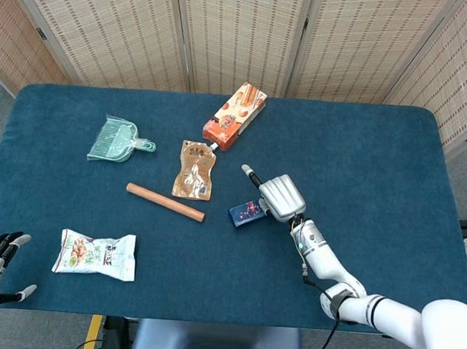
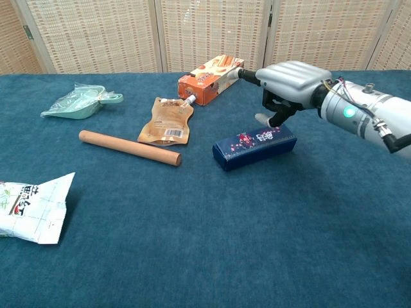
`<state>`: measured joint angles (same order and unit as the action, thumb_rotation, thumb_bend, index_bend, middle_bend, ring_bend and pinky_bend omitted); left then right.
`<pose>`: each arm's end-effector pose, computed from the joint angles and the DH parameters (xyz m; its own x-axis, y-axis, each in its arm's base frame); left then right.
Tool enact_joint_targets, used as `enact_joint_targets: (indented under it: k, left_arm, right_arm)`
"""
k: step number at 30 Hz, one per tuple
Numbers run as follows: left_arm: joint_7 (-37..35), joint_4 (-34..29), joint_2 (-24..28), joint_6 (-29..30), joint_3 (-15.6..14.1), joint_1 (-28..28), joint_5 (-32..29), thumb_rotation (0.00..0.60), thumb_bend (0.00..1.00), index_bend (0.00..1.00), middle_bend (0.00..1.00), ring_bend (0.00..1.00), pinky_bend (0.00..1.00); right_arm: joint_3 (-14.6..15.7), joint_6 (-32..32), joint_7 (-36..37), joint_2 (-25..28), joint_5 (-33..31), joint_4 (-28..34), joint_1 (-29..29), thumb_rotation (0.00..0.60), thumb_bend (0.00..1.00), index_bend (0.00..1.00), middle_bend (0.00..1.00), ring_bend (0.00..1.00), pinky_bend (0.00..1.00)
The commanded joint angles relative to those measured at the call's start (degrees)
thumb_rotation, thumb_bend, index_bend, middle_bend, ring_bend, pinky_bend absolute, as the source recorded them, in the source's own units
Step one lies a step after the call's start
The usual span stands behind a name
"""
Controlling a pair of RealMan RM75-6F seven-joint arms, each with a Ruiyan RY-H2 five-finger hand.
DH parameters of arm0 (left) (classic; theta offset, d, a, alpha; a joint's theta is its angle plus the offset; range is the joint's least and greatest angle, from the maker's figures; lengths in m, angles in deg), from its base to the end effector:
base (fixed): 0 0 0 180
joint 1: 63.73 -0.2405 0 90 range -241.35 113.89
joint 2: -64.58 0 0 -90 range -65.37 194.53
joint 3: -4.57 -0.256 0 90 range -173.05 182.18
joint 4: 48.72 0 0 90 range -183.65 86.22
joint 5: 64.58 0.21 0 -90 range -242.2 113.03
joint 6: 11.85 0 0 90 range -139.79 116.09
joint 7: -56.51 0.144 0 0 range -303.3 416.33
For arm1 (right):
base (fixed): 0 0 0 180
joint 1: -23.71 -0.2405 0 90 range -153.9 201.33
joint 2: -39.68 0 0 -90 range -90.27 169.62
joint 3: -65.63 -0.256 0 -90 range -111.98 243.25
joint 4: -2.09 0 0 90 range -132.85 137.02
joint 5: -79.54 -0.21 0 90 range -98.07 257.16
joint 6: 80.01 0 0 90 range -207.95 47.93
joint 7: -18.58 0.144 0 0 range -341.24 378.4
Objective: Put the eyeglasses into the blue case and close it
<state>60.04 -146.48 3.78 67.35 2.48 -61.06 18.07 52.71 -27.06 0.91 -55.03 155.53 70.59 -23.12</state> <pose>-0.3229 0.1467 0.1471 0.3994 0.2105 0.8923 0.9031 0.0769 -0.4224 -0.1306 -0.3850 -0.0250 0.5873 -0.0596 0.8072 -0.7177 -0.4995 0.4853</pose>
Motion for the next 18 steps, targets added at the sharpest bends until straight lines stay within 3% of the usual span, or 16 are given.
enact_joint_targets:
  k: [1,6,12,18]
  left_arm:
    - [0.12,-0.03,-0.09,-0.20,0.03,0.14,-0.01,0.600,0.20,0.17,0.13,0.11,0.22]
    - [0.37,-0.22,-0.17,-0.70,-0.02,0.42,-0.01,0.600,0.19,0.17,0.13,0.11,0.22]
    - [0.52,-0.42,-0.09,-0.90,-0.13,0.41,-0.21,0.600,0.20,0.17,0.13,0.11,0.22]
    - [0.70,-0.57,0.08,-1.02,-0.18,0.31,-0.68,0.600,0.20,0.17,0.13,0.11,0.22]
  right_arm:
    - [2.04,-0.39,-0.77,3.76,0.32,4.56,1.37,0.600,0.28,0.00,0.94,1.00,1.00]
    - [3.67,-2.32,-3.27,5.38,-1.29,6.37,1.71,0.600,0.16,0.01,0.95,1.00,1.00]
    - [3.91,-6.02,-5.84,3.78,-4.53,3.97,0.08,0.600,0.17,0.07,0.95,1.00,1.00]
    - [3.62,-9.88,-8.28,1.69,-8.04,0.83,-2.29,0.600,0.25,0.12,0.95,1.00,1.00]
